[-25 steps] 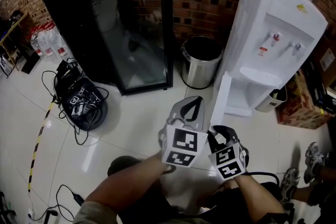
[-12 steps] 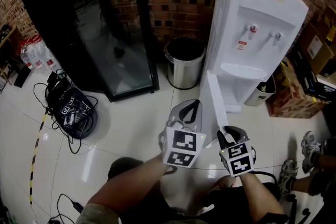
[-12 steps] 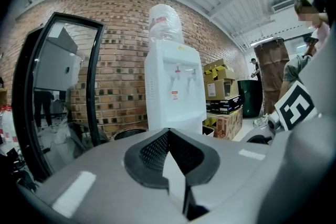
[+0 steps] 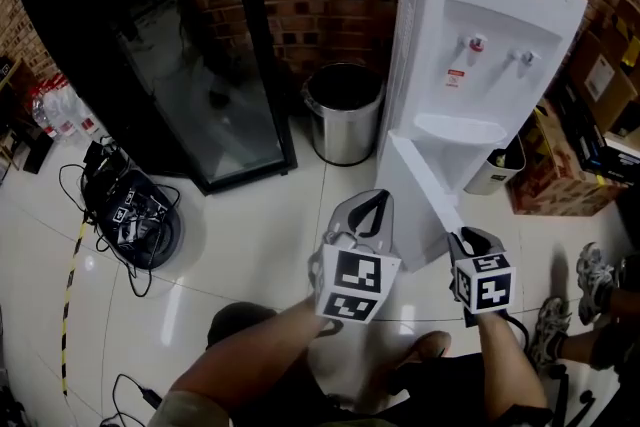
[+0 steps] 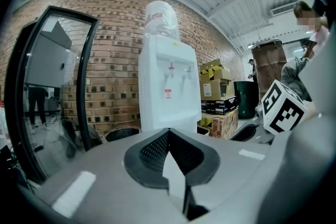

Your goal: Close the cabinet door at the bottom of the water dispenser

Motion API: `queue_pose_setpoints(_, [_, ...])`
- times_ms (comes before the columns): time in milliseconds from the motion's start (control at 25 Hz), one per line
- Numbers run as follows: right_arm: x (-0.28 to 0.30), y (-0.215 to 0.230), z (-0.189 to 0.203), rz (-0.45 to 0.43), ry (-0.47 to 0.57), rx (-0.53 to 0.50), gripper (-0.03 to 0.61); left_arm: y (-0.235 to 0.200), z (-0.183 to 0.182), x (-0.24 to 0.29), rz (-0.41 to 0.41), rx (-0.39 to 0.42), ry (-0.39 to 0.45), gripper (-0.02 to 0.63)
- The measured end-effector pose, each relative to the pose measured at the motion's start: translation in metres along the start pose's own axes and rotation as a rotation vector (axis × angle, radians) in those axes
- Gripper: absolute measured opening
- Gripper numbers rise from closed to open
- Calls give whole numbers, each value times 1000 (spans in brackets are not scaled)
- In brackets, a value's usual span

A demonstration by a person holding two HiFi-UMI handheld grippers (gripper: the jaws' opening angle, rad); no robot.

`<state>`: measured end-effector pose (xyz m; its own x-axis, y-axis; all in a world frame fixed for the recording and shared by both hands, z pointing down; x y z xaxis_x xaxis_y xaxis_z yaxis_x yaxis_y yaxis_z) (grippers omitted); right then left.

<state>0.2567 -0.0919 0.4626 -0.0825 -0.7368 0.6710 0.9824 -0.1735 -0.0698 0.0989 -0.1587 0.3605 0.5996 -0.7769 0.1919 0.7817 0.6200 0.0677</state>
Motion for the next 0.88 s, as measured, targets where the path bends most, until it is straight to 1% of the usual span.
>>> queue_pose_setpoints(120, [2, 23, 1, 34, 8, 43, 100, -2, -1, 8, -7, -24, 0, 0])
queue_pose_setpoints(280, [5, 45, 0, 70, 5, 61, 106, 3, -2, 21, 1, -49, 1, 0])
queue_pose_setpoints(600, [20, 103, -8, 157, -8, 80, 90, 18, 8, 47, 32, -35, -24, 0])
queue_pose_setpoints(760, [27, 129, -15, 209, -3, 71, 83, 18, 16, 57, 33, -34, -45, 1])
queue_pose_setpoints(880, [36, 146, -21, 239, 13, 85, 80, 15, 22, 66, 27, -27, -54, 0])
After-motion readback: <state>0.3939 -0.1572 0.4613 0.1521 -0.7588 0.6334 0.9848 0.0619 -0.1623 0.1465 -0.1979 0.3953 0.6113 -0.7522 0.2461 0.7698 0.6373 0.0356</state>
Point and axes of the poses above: the fingertips, and each gripper's own axes: x forward along the fingers, y to its right, z out of its underside, the point moved 1 cm from there along -x, backward along the fingers, and after that the axes turned 5 degrees about -z, right-handed, at the moved point
